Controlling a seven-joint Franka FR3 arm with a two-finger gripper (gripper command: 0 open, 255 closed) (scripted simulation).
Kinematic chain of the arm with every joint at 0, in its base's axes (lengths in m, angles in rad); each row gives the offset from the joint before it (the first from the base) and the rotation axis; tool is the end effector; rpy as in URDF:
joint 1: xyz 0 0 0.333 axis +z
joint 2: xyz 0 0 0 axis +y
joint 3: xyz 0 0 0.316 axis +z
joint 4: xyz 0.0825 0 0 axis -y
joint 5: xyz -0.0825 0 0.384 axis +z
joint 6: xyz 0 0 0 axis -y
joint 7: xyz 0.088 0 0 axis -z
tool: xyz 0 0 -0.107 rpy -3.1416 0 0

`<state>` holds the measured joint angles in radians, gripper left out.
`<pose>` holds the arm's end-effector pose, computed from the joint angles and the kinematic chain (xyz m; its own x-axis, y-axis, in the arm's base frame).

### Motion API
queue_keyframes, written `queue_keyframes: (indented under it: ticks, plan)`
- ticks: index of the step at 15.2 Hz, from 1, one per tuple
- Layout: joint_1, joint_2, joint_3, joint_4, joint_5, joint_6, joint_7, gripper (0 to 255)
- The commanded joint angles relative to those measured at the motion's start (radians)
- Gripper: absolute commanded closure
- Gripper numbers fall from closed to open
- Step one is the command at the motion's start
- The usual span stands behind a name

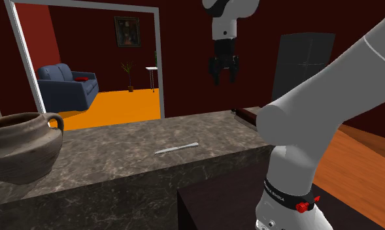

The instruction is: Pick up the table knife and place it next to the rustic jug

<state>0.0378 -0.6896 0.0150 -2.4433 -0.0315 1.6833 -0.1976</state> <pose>0.3351 0.0154 0.5277 0.9660 0.2469 -0.0771 0.2495 -0.9680 0.0259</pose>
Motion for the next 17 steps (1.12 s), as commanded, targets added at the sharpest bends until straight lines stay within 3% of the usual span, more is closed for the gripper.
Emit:
queue_keyframes:
  ticks: [1,9,17]
  plan:
    - [0.024,0.053,-0.013,-0.021,-0.01,0.082,-0.074,0]
    - [0.106,0.296,-0.058,-0.047,-0.035,0.376,-0.36,0]
    - [0.181,0.573,-0.066,-0.002,-0.023,0.632,-0.641,0]
